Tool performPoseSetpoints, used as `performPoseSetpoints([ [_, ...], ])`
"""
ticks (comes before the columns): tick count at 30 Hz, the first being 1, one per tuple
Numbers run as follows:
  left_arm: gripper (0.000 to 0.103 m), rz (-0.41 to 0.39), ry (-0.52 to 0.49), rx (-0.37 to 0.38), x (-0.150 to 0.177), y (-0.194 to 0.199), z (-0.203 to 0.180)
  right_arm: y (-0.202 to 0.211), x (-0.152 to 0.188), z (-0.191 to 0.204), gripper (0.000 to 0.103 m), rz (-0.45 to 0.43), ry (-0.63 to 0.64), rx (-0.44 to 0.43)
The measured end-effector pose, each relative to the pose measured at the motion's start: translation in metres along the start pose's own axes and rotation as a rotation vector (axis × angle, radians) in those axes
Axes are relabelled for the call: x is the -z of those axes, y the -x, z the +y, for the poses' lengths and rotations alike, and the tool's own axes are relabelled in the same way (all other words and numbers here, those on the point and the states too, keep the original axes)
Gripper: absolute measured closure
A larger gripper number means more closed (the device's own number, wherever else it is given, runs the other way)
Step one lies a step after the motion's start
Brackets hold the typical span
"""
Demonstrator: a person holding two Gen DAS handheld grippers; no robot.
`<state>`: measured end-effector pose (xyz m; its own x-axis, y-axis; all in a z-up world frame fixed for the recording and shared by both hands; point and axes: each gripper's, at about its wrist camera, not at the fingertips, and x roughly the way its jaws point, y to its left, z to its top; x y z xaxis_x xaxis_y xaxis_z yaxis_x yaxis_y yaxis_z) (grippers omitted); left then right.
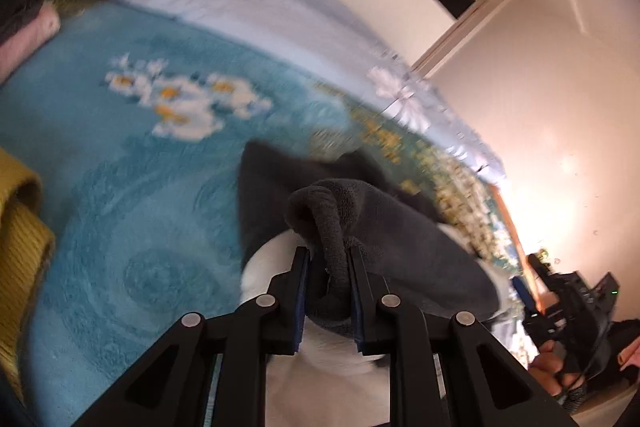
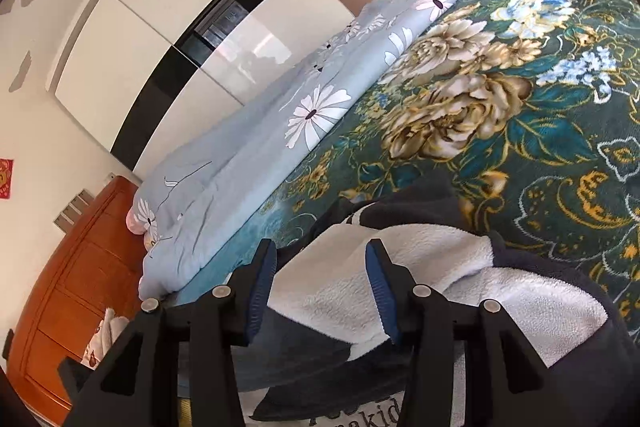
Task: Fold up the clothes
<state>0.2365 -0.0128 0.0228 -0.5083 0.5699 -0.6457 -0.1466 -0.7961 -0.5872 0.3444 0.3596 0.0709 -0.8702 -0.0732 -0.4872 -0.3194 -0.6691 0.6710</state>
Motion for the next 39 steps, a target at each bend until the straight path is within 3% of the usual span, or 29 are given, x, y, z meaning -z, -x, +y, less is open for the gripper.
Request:
performPoseSetpoints([
  [2,0.082,0.053,0.067,-0.015,0.014,-0.022,0.023,-0.012,0.001,-0.007,0.055,0.063,0.003,0.03],
  [4,0.079,0.038,0.079,0.006,0.013,-0.015,0.025,-0.026,0.005,-0.014,0.056,0.142,0.031,0.106],
  [8,0.077,0.045,0.056,-0.003,0.01,-0.001,0.019,-0.025,0.004,-0.023,0.059,0.139,0.0,0.092],
  [11,0.067,0.021,0.039,-0.018,0.011,0.018,0.013,-0.022,0.004,-0.028,0.061,0.137,-0.018,0.085],
  [15,0.059,-0.044,-0.07,-0.024,0.012,0.04,-0.016,-0.006,-0.001,-0.028,0.059,0.076,-0.063,0.051],
  [18,0.054,-0.053,-0.133,0.01,0.016,0.037,-0.032,-0.001,-0.005,-0.029,0.059,0.055,-0.067,0.073],
  [22,0.054,-0.001,-0.107,-0.014,0.02,0.014,-0.03,-0.005,-0.002,-0.034,0.059,0.068,-0.085,0.086],
  [27,0.052,-0.014,-0.093,0.018,0.027,0.042,-0.031,-0.005,0.0,-0.022,0.059,0.068,-0.03,0.098],
  [31,0.041,-0.06,-0.08,-0.034,0.04,0.073,-0.021,-0.007,0.008,-0.005,0.059,0.084,0.041,0.092],
  [35,0.041,0.005,-0.002,-0.091,0.063,0.074,0.011,-0.006,0.019,0.021,0.059,0.109,0.137,0.06],
  [39,0.041,0.061,0.023,-0.079,0.085,0.079,0.027,0.005,0.026,0.04,0.058,0.154,0.191,-0.04],
])
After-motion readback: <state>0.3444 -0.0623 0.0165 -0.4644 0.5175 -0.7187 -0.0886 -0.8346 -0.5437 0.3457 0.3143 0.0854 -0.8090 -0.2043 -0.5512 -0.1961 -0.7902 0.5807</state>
